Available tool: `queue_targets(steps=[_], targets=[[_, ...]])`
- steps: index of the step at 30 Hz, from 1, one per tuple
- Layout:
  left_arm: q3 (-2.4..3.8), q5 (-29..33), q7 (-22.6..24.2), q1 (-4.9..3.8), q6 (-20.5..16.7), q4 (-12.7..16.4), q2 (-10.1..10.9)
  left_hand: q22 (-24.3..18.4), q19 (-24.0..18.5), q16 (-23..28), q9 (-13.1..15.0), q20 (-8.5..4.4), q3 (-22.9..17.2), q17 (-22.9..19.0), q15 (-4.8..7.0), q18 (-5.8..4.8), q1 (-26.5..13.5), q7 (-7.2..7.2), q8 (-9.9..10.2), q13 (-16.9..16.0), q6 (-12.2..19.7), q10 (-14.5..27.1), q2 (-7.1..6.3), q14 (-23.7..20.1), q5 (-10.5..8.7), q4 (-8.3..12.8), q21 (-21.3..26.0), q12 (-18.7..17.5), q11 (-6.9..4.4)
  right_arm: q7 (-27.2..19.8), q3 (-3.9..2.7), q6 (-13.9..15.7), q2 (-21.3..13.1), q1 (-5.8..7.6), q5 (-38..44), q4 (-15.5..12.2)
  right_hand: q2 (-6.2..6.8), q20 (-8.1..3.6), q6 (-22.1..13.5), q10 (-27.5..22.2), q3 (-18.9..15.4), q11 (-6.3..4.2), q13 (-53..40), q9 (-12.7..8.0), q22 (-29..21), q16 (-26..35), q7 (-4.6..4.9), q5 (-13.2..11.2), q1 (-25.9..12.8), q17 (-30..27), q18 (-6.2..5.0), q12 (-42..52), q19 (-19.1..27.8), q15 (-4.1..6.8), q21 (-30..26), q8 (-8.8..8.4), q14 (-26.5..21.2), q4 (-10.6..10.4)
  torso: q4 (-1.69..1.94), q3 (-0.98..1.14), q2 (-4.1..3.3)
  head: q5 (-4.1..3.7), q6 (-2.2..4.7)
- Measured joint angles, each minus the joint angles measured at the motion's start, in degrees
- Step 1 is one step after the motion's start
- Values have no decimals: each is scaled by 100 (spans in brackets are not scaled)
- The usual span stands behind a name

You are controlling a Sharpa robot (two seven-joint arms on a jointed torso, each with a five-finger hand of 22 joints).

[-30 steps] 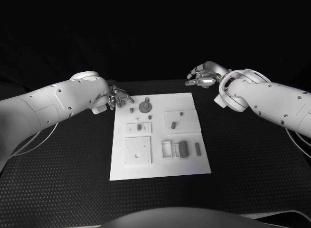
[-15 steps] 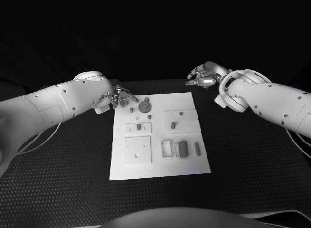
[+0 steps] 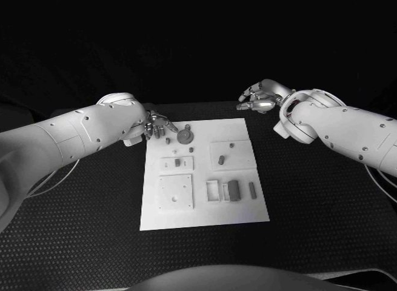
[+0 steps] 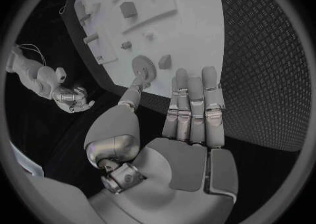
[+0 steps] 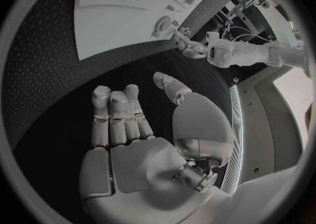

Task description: Assemble the parts on the task board

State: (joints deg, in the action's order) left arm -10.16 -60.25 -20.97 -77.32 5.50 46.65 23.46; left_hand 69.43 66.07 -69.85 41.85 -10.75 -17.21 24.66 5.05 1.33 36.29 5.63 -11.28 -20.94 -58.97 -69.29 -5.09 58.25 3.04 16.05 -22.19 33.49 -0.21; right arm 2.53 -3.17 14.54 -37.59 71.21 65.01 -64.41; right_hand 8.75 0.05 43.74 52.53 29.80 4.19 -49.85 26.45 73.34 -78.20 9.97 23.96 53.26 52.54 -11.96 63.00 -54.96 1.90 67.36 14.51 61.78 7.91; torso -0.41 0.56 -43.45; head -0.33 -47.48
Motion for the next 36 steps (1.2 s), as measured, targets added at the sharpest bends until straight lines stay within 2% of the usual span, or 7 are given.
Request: queue_targets(steps=[6, 12, 16, 21, 24, 29, 36], targets=[[-19, -18, -1, 93, 23, -63, -41, 34, 42, -4, -10, -2, -87, 18, 7, 0, 12, 18, -20, -19, -20, -2, 65, 10, 0, 8, -28, 0, -2, -1, 0, -3, 11, -1, -1, -1, 0, 0, 0, 0, 0, 0, 0, -2, 0, 0, 0, 0, 0, 0, 0, 0, 0, 0, 0, 0, 0, 0, -2, -5, 0, -2, -7], [-16, -30, -1, 90, 40, -139, -42, 67, 50, -26, -21, -9, -140, 25, 26, 0, 98, -2, -29, -40, -40, -27, 195, 32, 0, 31, -33, 3, -16, -2, 0, -7, 5, -2, -1, -4, 0, 0, 0, 0, 0, 0, 4, -5, 0, 0, 0, 0, 0, 0, -1, 0, 0, 0, 0, 0, 0, 0, -3, -3, -3, -13, -12], [-16, -33, -1, 90, 56, -158, -47, 88, 50, -26, -29, -9, -180, 33, 24, 1, 131, -13, -49, -54, -52, -49, 227, 47, 0, 22, -71, 22, -12, -2, 0, -8, 5, -2, -1, -4, 0, 0, 0, 0, 0, 0, 5, -5, 0, 0, 0, 0, 0, 0, 0, 0, 0, 0, 0, 0, 0, 0, -1, 3, -3, -14, -16], [-16, -36, -1, 101, 78, -158, -51, 125, 72, -26, -50, -30, -341, 40, 38, -1, 174, -13, -51, -74, -71, -51, 211, 62, 0, -39, -75, 22, -12, -2, 0, -10, 5, -3, -2, -8, 0, 0, 0, 0, 0, 0, 5, -5, 0, 0, 0, 0, 0, 0, 0, 0, 0, 0, 0, 0, 0, 0, 3, 2, -3, -19, -18], [-16, -37, -1, 111, 109, -158, -57, 138, 73, -49, -56, -31, -397, 47, 48, -1, 208, -14, -83, -84, -92, -70, 245, 74, 0, -32, -75, 22, -31, -2, 0, -12, 5, -3, -2, -8, 0, 0, 0, 0, 0, 0, 5, -5, 0, 0, 0, 0, 0, 0, 0, 0, 0, 0, 0, 0, 0, 0, 3, 2, -2, -19, -20], [-14, -38, 12, 125, 140, -174, -73, 190, 134, -67, -62, -51, -513, 55, 87, 0, 393, -43, -122, -105, -162, -133, 187, 132, 0, 41, -121, 22, -52, -2, 0, -13, 6, -3, -2, -5, 0, 0, 0, 0, 0, 0, 5, -4, 0, 0, 0, 0, 0, 0, 0, 0, 0, 0, 0, 0, 0, 0, 1, 2, -1, -20, -21], [-13, -38, 28, 128, 149, -184, -80, 224, 164, -71, -95, -81, -567, 60, 101, -3, 508, -53, -134, -113, -173, -173, 234, 164, 0, 31, -142, 22, -53, -2, 0, -15, 5, -3, -2, -5, 0, 0, 0, 0, 0, 0, 4, -4, 0, 0, 0, 0, 0, 1, 0, 0, 0, 0, 0, 0, 0, 0, 1, 1, -1, -32, -23]])
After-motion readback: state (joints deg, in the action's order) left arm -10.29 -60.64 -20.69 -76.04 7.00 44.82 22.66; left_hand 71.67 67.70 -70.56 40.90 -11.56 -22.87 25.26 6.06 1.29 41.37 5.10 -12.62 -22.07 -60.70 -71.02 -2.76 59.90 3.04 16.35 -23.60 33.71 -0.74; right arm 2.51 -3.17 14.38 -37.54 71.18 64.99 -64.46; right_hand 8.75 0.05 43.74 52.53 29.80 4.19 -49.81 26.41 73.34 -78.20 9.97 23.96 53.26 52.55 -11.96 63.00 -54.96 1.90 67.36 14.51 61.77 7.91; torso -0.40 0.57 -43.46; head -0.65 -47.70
